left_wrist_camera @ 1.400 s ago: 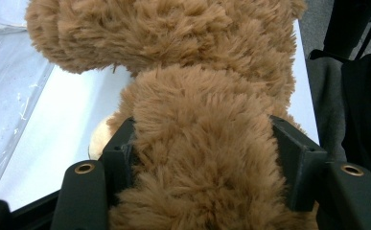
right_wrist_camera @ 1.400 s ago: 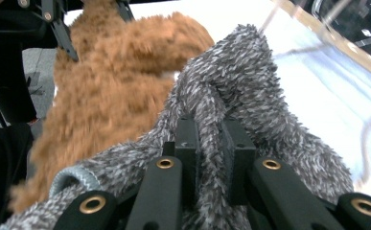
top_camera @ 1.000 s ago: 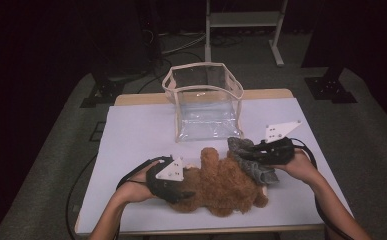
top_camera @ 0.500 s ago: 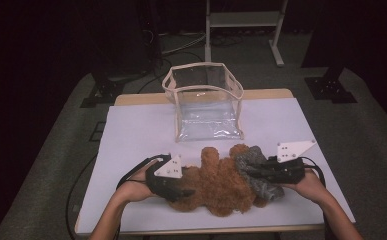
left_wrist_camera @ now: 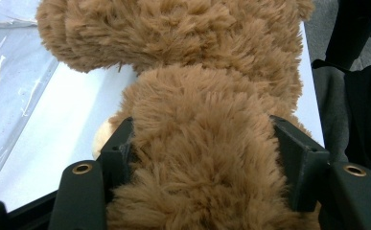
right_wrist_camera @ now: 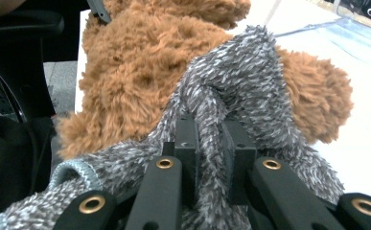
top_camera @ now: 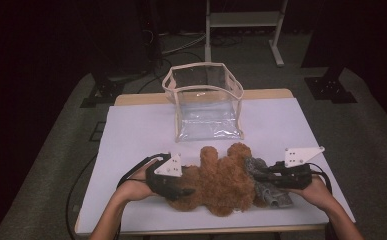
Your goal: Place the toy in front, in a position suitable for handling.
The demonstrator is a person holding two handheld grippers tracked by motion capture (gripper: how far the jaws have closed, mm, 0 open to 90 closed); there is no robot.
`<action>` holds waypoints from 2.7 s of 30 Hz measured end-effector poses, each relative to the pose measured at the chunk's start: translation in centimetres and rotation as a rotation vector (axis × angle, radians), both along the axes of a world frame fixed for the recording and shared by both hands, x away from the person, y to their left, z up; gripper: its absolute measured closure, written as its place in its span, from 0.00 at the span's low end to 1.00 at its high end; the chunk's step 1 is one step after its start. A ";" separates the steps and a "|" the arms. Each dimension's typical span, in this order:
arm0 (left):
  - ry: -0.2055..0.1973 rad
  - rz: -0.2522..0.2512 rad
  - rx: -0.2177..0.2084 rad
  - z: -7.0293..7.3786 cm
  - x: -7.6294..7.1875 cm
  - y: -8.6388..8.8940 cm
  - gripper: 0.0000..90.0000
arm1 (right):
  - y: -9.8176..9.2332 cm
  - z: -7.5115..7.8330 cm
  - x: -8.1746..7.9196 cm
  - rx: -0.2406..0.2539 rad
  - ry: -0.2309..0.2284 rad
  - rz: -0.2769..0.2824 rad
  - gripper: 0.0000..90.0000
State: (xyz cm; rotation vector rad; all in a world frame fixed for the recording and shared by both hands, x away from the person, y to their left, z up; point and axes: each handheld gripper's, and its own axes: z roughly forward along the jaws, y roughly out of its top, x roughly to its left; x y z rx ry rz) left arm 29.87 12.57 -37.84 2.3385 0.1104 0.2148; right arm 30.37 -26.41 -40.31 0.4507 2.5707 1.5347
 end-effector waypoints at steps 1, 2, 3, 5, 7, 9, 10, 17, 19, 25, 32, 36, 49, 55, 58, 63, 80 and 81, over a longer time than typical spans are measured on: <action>-0.002 -0.002 0.002 0.0 0.0 0.0 0.39 | 0.1 -0.1 0.1 0.001 0.003 0.003 0.87; -0.002 -0.003 0.001 0.0 0.0 0.1 0.39 | 0.2 -0.3 0.1 0.004 0.009 0.004 0.87; -0.002 -0.003 -0.001 0.0 0.0 0.0 0.39 | 0.2 -0.7 0.1 0.002 0.019 0.004 0.87; -0.002 -0.003 -0.003 -0.1 0.0 -0.1 0.39 | 0.1 -1.6 0.0 -0.045 0.029 -0.005 0.87; -0.003 -0.005 -0.001 -0.1 0.0 -0.2 0.39 | -0.2 -1.8 -0.2 -0.019 0.045 -0.011 0.87; -0.004 -0.006 0.007 0.0 0.0 -0.3 0.39 | -0.4 -1.2 -0.2 -0.013 0.029 -0.009 0.87; -0.003 -0.004 0.004 0.0 0.0 -0.4 0.39 | -0.4 -0.9 -0.3 -0.004 0.026 -0.008 0.87; -0.007 -0.011 0.017 0.1 0.2 -0.9 0.39 | 2.4 2.9 0.4 0.009 -0.049 0.058 0.87; -0.012 -0.012 0.018 0.1 0.2 -1.1 0.39 | 3.9 3.6 0.6 -0.010 -0.064 0.087 0.87; -0.022 -0.009 0.022 0.2 0.1 -1.1 0.39 | 8.0 4.2 1.1 -0.066 -0.089 0.171 0.87; -0.021 0.026 -0.007 1.2 0.1 0.2 0.29 | 7.2 2.8 1.2 -0.082 -0.052 0.145 0.88; -0.024 0.037 -0.005 1.7 -0.2 1.5 0.28 | 5.8 2.4 0.9 -0.045 -0.043 0.116 0.88; 0.045 0.046 -0.026 -0.4 0.0 2.2 0.34 | 0.0 -1.5 -0.3 -0.079 0.035 -0.026 0.87; 0.028 0.041 -0.007 -0.3 -0.1 1.8 0.36 | -0.2 -1.5 -0.3 -0.070 0.039 -0.024 0.87; 0.019 0.037 -0.004 -0.3 0.0 1.3 0.36 | -0.2 -0.8 -0.1 -0.066 0.030 -0.015 0.87; 0.014 0.023 -0.003 -0.2 0.4 0.1 0.36 | 0.1 1.3 0.2 -0.051 -0.007 -0.003 0.87; 0.005 0.002 0.002 -0.1 0.7 -1.8 0.37 | -2.8 -0.9 0.0 -0.033 0.040 -0.087 0.87; 0.007 0.004 -0.002 -0.1 0.7 -1.8 0.36 | -3.1 -1.7 -0.1 -0.054 0.055 -0.098 0.87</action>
